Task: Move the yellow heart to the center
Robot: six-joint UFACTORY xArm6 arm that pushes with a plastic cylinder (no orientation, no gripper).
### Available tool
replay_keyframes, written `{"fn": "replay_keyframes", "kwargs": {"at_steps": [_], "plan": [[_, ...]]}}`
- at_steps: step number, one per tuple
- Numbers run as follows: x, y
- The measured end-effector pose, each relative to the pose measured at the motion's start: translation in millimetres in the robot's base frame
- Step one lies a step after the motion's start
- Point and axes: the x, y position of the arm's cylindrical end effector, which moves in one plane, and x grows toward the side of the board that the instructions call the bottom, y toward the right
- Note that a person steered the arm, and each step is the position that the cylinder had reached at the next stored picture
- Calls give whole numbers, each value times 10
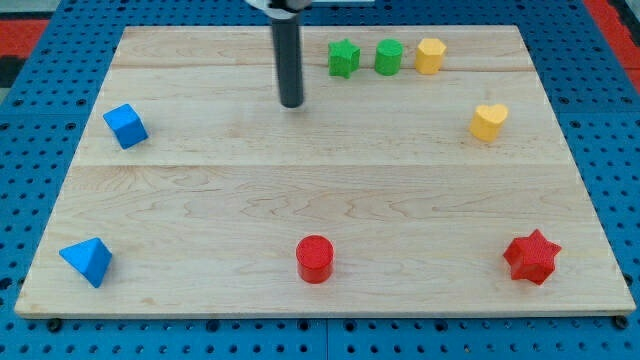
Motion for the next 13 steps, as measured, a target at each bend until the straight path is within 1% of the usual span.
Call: {"fn": "replay_keyframes", "kwargs": {"at_steps": [4, 5, 6, 7, 8, 10, 11, 12, 13], "plan": [[35, 2416], [325, 2806], [559, 2642], [373, 2273], [287, 1922], [226, 1890], [127, 1789], [-41, 1586], [-46, 1170]]}}
